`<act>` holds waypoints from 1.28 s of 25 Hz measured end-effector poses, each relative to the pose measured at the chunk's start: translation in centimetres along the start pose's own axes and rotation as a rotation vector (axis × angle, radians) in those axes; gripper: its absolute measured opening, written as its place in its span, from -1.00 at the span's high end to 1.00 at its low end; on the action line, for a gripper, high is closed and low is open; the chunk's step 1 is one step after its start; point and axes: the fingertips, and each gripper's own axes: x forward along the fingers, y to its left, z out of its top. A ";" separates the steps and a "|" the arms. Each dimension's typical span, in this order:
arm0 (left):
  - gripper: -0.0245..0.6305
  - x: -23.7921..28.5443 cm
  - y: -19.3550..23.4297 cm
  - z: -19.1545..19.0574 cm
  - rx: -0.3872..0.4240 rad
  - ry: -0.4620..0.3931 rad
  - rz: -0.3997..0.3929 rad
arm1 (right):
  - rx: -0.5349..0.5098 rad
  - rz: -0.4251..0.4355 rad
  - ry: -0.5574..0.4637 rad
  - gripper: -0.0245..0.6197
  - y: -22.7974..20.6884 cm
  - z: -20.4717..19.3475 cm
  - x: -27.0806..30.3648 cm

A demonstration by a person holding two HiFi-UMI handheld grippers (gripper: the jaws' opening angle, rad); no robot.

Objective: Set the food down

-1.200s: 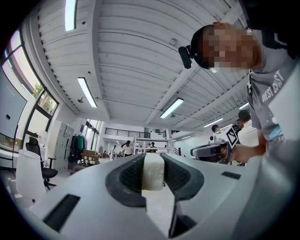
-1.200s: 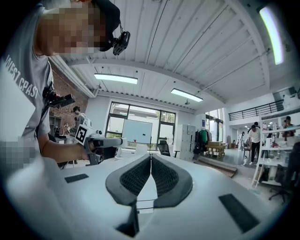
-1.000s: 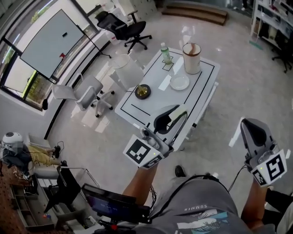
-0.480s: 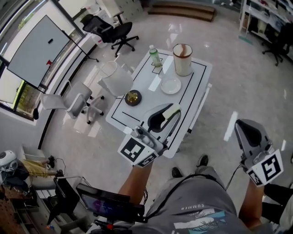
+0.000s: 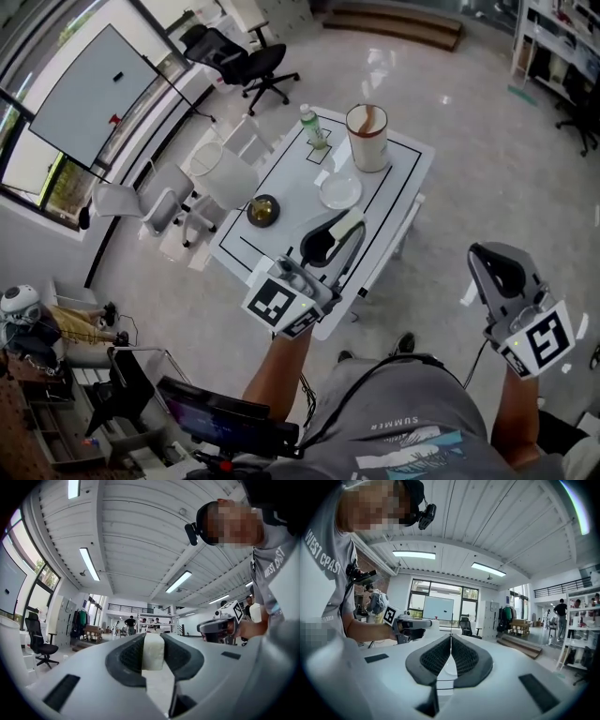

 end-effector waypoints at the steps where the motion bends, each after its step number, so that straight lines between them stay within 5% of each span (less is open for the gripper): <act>1: 0.62 0.7 -0.1 -0.3 0.000 0.005 0.011 | 0.000 0.013 -0.001 0.90 -0.7 -0.2 0.0; 13: 0.62 5.2 0.4 -3.3 0.000 0.074 0.060 | 0.052 0.054 0.000 0.90 -5.3 -3.0 0.1; 32: 0.62 7.5 11.9 -12.0 -0.087 0.226 0.092 | 0.082 -0.029 0.049 0.90 -7.6 -4.5 5.0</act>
